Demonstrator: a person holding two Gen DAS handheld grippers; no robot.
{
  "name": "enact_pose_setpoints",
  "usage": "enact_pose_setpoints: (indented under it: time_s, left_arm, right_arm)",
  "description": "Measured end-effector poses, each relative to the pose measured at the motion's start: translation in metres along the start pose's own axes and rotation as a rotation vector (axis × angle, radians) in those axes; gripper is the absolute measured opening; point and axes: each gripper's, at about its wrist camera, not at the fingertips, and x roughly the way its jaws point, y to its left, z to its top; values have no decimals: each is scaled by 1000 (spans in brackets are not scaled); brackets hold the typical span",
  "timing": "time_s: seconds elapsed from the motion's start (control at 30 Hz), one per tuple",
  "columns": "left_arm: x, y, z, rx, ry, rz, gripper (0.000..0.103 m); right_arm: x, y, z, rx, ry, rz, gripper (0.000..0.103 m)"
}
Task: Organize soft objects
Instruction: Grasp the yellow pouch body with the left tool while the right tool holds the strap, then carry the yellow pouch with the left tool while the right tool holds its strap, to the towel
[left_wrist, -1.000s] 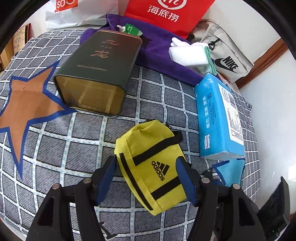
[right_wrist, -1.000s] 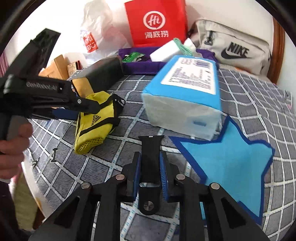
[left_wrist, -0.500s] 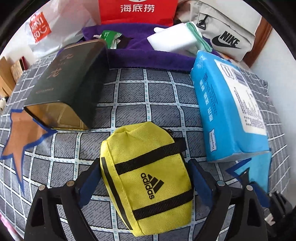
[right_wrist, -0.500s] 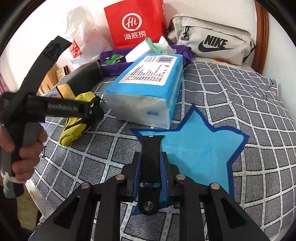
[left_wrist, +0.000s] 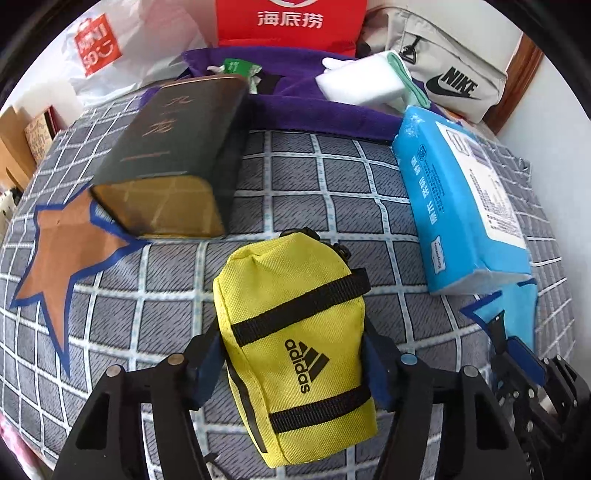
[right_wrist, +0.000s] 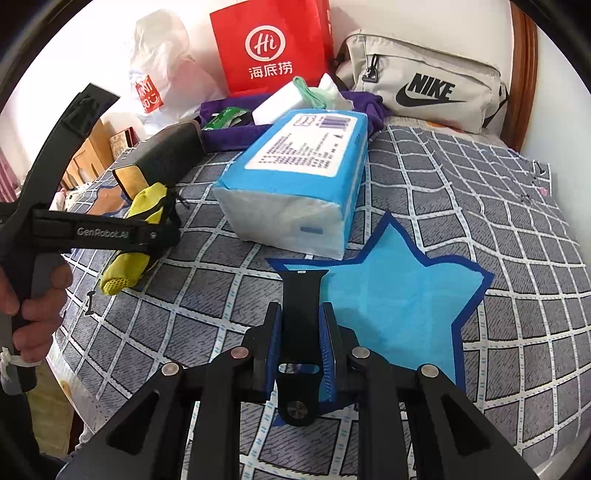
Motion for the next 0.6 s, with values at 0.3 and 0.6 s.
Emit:
enact_pose_setpoints:
  time_s: [0.3,0.6]
  left_arm:
    - [-32,27,-6,-33,-56,-52,60]
    - [-65,42,5,-40,-120,-63,58]
  right_arm:
    - [-23,16,15,2,-40,34,21]
    - [-41,31,40,-7,-78,32,21]
